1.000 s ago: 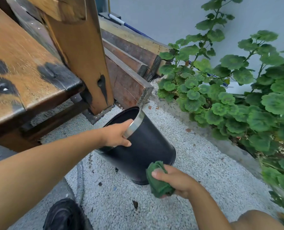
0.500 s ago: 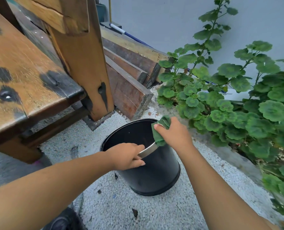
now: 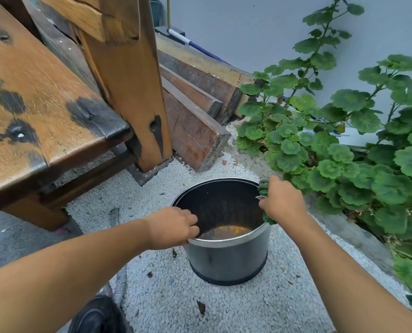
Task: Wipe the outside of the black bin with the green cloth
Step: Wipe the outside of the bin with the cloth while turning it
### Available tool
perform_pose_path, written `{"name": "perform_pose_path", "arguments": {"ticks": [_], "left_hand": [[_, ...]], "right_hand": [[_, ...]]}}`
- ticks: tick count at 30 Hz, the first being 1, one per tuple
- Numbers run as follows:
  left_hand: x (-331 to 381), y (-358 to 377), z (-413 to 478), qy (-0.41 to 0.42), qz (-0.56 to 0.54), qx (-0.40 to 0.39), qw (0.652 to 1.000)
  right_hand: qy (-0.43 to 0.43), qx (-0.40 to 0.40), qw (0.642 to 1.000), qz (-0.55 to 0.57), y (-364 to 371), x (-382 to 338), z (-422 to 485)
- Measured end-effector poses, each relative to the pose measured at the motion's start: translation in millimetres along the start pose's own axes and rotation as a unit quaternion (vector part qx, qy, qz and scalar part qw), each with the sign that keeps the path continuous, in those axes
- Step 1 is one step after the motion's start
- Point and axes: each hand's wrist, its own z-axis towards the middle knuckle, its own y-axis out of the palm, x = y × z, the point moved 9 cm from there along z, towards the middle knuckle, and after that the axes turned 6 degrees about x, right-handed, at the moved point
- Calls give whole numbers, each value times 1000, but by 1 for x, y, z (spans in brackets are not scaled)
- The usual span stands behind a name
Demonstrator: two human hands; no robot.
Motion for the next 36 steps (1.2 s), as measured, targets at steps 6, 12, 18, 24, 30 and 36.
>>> {"name": "perform_pose_path", "arguments": {"ticks": [6, 12, 18, 24, 30, 36], "left_hand": [[-2, -29, -15, 29, 75, 52, 995], [-17, 0, -37, -46, 51, -49, 996], [-79, -29, -58, -337, -201, 149, 907], [-122, 13, -73, -491, -184, -36, 851], [-118, 14, -53, -445, -218, -52, 867], [-128, -6, -46, -433, -201, -14, 879]], "right_hand": [[-14, -6, 999, 41, 10, -6, -1], [-5, 12, 994, 111, 37, -23, -24], [10, -51, 998, 46, 42, -25, -9], [-2, -55, 998, 3, 41, -34, 2], [-77, -4, 995, -62, 36, -47, 0], [-84, 6, 993, -78, 24, -47, 10]]}}
